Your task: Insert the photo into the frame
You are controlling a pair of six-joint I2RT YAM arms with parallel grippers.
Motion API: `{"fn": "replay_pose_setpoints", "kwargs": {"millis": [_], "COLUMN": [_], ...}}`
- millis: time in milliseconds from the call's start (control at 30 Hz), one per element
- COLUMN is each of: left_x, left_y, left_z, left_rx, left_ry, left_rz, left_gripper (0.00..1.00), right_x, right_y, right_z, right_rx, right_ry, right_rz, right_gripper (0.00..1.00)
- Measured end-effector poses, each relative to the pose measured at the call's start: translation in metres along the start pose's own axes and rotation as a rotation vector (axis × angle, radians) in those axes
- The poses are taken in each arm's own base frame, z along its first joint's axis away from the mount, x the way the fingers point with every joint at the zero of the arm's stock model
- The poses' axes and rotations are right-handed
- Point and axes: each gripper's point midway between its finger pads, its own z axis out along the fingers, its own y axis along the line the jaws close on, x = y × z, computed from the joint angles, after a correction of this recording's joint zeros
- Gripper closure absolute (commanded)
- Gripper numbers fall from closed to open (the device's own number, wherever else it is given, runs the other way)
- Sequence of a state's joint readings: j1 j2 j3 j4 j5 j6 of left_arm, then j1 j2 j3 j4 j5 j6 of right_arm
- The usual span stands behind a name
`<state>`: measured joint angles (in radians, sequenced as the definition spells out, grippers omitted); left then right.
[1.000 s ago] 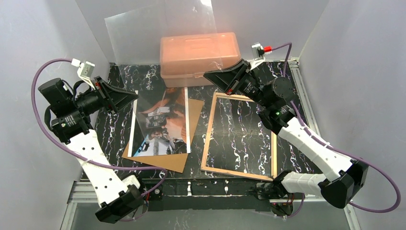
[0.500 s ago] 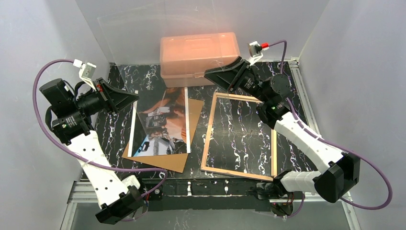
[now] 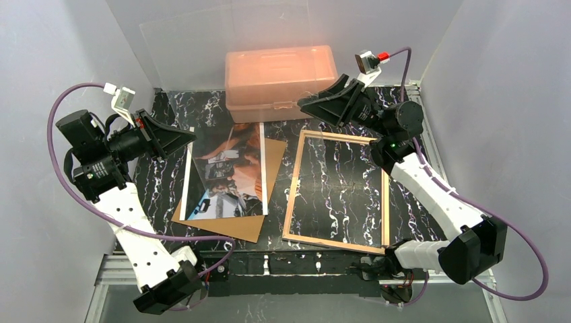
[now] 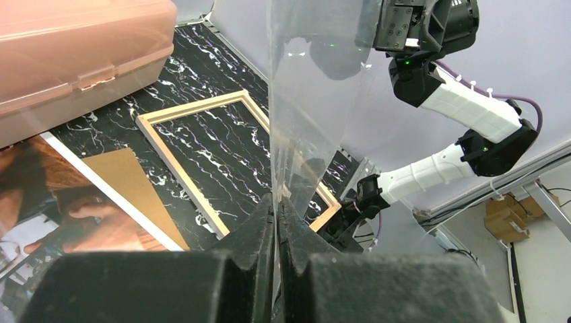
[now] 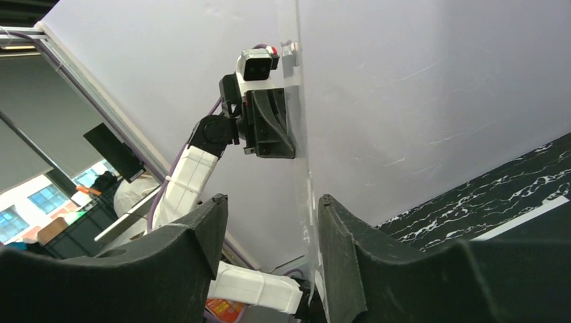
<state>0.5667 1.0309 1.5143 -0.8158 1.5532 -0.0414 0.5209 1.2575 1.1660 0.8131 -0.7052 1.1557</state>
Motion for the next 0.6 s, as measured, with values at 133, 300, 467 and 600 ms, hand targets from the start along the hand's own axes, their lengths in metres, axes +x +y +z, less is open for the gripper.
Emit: {"fn": "replay_pose_setpoints", "kwargs": {"millis": [133, 300, 467, 600], "left_x": [0.000, -0.002, 0.001, 0.004], "left_y": [0.000, -0.003, -0.008, -0.005], "left_z": [0.000, 0.000, 0.000, 0.000], "left_rx": [0.000, 0.001, 0.004, 0.001], "left_ry": [0.000, -0.001, -0.001, -0.003], "left_rz": [-0.003, 0.010, 0.037, 0.043], "left_gripper": [1.00, 1.00, 0.94, 0.22], "right_x": [0.002, -0.001, -0.002, 0.000], "right_y": [0.003, 0.011, 0.014, 0.003], "right_z": [0.001, 0.005, 0.006, 0.006], "right_rx": [-0.016, -0.044, -0.045, -0.002], "right_ry": [0.026, 0.054, 0.076, 0.084], "right_rz": [0.007, -0.015, -0.041, -0.035], "right_gripper": [0.53, 0.73, 0.94, 0.99]}}
